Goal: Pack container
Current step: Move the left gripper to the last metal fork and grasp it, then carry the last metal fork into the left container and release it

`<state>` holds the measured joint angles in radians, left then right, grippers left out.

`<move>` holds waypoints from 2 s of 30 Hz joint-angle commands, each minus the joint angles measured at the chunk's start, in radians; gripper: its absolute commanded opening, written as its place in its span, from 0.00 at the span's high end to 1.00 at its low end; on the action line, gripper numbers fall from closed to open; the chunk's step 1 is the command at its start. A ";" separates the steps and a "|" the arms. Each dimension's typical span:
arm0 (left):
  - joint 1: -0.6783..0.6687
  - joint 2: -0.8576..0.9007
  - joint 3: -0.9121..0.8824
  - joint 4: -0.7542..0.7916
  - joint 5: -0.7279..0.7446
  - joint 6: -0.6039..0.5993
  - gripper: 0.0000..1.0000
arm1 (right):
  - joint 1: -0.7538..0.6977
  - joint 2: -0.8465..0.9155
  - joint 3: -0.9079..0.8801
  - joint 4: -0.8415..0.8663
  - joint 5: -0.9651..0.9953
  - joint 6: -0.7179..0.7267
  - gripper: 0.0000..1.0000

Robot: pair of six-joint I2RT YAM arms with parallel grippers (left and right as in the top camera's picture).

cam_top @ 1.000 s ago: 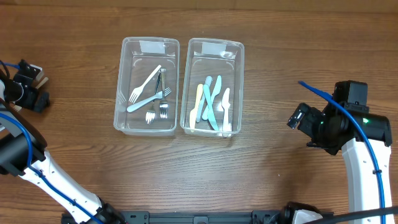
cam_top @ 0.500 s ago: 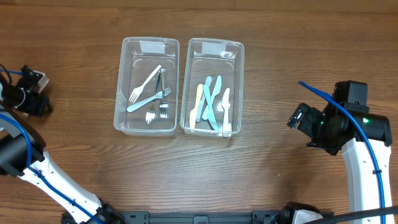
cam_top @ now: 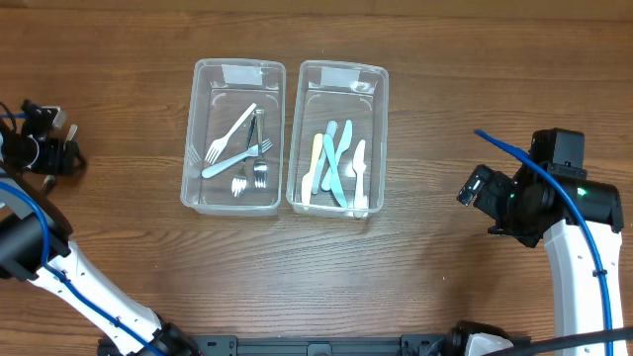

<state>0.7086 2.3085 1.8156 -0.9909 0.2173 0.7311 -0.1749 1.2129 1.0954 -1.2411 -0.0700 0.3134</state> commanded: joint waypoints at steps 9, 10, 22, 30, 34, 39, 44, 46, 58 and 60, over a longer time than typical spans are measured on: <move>0.005 0.042 -0.016 0.029 -0.210 -0.118 0.46 | 0.005 0.001 0.004 0.006 0.016 -0.008 0.00; 0.005 0.042 -0.016 0.032 -0.210 -0.118 0.48 | 0.005 0.001 0.004 0.006 0.016 -0.008 0.00; -0.011 0.043 -0.025 0.119 -0.163 -0.117 0.75 | 0.005 0.001 0.004 0.006 0.016 -0.007 0.00; -0.034 0.043 -0.159 0.217 -0.161 -0.099 0.79 | 0.005 0.001 0.004 0.006 0.016 -0.007 0.00; -0.034 0.043 -0.177 0.210 -0.161 -0.099 0.91 | 0.005 0.001 0.004 0.006 0.016 -0.008 0.00; -0.034 0.043 -0.177 0.191 -0.162 -0.099 0.96 | 0.005 0.001 0.004 0.006 0.016 -0.008 0.00; -0.035 0.033 -0.176 0.179 -0.162 -0.124 0.96 | 0.005 0.001 0.004 0.006 0.016 -0.008 0.00; -0.037 0.003 -0.175 0.163 -0.164 -0.158 0.96 | 0.005 0.001 0.004 0.016 0.016 -0.008 0.00; -0.220 -0.500 -0.175 0.092 -0.144 -0.285 0.96 | 0.005 0.001 0.004 0.035 0.014 -0.001 0.00; -0.293 -0.574 -0.175 0.069 -0.146 -0.335 0.96 | 0.005 0.001 0.004 0.032 0.008 0.000 0.00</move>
<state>0.5137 1.8534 1.6279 -0.8928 0.0559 0.4797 -0.1749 1.2129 1.0954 -1.2121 -0.0700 0.3130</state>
